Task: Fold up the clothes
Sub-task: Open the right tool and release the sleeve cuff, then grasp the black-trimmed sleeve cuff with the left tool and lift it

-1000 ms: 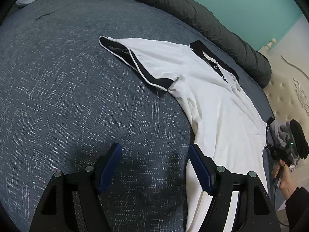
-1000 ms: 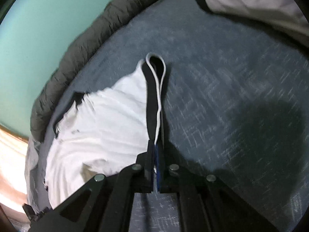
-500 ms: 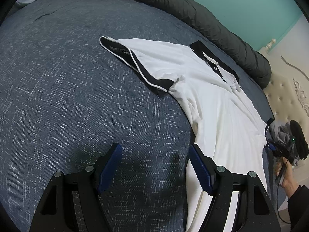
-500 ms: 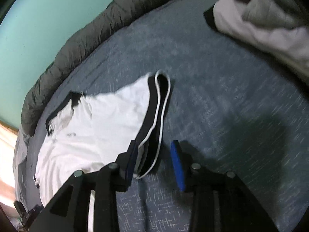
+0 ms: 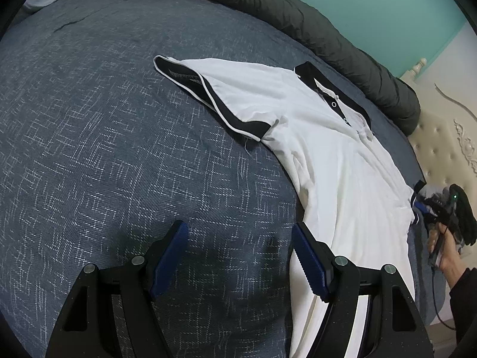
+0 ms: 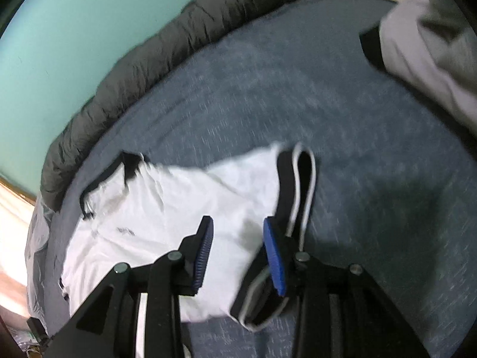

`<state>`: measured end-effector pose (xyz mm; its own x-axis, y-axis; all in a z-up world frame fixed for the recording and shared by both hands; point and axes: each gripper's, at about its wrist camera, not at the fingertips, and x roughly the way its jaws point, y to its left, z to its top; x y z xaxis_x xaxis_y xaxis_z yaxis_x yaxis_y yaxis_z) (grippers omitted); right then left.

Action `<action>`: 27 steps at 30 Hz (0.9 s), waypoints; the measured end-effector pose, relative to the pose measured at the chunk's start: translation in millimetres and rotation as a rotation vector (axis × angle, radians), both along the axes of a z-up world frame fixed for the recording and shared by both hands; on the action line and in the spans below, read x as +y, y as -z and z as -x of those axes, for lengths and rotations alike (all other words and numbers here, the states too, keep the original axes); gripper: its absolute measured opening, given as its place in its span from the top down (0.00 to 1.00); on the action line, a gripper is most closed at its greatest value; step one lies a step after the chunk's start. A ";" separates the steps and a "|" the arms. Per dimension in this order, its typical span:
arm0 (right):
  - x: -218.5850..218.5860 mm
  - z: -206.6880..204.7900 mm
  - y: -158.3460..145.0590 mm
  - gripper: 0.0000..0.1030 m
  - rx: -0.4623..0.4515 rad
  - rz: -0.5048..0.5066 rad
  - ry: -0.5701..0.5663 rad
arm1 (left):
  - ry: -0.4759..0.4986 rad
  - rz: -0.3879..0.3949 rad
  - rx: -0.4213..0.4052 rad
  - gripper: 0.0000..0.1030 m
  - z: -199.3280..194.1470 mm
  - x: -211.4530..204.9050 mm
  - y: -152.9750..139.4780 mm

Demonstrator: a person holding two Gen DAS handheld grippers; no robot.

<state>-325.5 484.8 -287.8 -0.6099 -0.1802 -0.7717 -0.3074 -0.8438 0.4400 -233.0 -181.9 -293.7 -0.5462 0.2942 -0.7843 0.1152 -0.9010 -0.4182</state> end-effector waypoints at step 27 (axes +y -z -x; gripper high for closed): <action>-120.7 -147.0 -42.6 0.59 0.184 0.160 -0.054 | -0.134 0.003 0.016 0.27 -32.6 -25.3 -13.5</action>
<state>-178.5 364.1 -245.2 -0.7240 -0.3270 -0.6073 -0.1660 -0.7720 0.6135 -200.3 -207.2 -280.2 -0.5931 0.2150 -0.7759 0.2283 -0.8792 -0.4182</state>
